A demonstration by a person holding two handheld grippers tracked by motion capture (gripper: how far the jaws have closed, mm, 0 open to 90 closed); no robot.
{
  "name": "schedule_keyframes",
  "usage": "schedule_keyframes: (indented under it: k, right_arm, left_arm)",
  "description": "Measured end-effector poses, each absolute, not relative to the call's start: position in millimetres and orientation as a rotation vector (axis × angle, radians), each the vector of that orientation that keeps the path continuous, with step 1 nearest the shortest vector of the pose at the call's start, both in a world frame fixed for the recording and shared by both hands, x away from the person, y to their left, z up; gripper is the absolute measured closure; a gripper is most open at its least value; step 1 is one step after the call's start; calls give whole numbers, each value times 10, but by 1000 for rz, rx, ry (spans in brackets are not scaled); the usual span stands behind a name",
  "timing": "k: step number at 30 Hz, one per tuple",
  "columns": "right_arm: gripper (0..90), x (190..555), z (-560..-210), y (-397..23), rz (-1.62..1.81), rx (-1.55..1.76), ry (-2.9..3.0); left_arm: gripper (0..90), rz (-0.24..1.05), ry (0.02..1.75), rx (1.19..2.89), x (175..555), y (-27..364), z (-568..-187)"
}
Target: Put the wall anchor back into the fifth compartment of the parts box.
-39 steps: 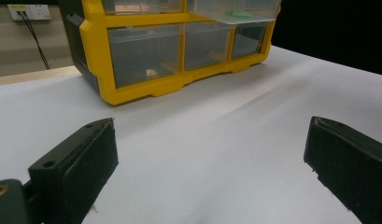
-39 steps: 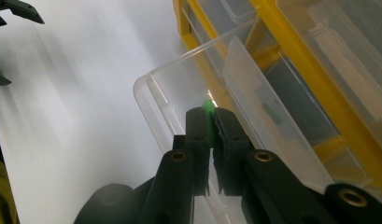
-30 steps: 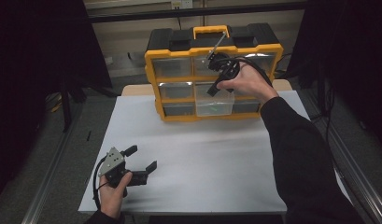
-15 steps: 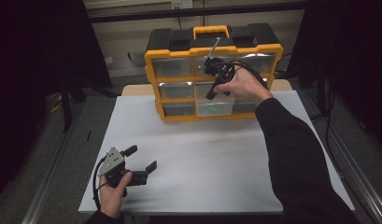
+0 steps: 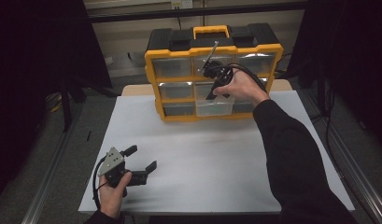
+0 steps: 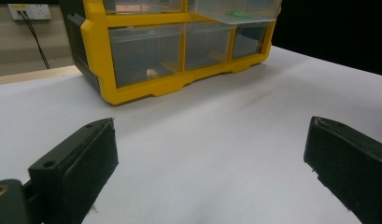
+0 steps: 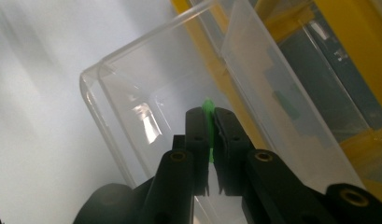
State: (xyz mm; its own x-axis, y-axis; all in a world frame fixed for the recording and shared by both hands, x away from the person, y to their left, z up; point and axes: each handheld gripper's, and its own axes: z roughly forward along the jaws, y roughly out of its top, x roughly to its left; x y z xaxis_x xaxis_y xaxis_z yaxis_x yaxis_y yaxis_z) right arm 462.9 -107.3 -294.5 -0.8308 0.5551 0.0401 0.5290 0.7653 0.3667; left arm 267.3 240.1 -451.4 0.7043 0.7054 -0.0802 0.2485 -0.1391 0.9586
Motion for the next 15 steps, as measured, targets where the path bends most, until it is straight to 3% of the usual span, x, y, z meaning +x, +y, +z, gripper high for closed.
schedule_keyframes:
  k: [15]
  right_arm:
    - [815, 4637, -3006, -1064, 560, 923, 2863]
  left_arm:
    - [27, 473, 769, 1709, 2675, 2402, -4515]
